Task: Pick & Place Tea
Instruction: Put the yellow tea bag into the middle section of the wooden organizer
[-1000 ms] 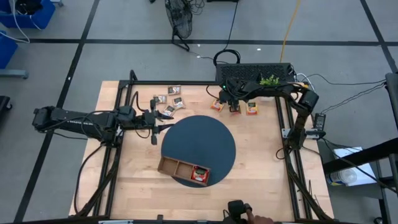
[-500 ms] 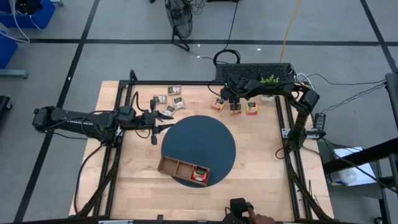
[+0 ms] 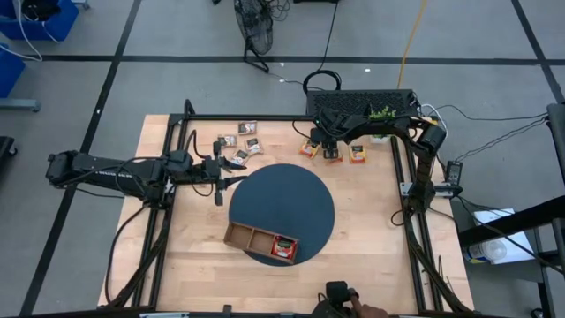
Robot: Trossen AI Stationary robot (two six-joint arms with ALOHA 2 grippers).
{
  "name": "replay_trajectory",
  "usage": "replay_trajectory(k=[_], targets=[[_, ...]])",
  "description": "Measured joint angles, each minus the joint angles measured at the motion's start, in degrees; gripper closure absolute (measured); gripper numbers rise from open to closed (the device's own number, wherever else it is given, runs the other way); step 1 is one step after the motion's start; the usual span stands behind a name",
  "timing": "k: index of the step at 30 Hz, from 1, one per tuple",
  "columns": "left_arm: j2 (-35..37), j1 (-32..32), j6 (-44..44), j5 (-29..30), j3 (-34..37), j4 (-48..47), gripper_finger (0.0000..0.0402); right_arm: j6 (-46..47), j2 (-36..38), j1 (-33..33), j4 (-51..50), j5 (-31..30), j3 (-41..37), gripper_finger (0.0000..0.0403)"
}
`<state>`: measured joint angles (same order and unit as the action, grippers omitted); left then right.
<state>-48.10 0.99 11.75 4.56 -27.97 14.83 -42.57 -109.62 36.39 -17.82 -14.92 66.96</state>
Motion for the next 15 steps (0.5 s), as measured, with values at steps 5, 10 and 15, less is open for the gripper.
replay_trajectory(k=[5,10,15], targets=[[0.00,-0.01,0.00,0.00,0.00,0.02,0.0282,0.09,0.21,-0.14,-0.27,-1.11,-0.17,0.0307],[0.00,-0.02,0.00,0.00,0.00,0.02,0.0282,1.73,0.11,-0.08,-0.43,-1.63,-0.25,0.0391],[0.00,-0.02,0.00,0.00,0.00,0.00,0.0282,3.93,0.11,-1.36,1.42,-3.07,-0.26,0.0402]])
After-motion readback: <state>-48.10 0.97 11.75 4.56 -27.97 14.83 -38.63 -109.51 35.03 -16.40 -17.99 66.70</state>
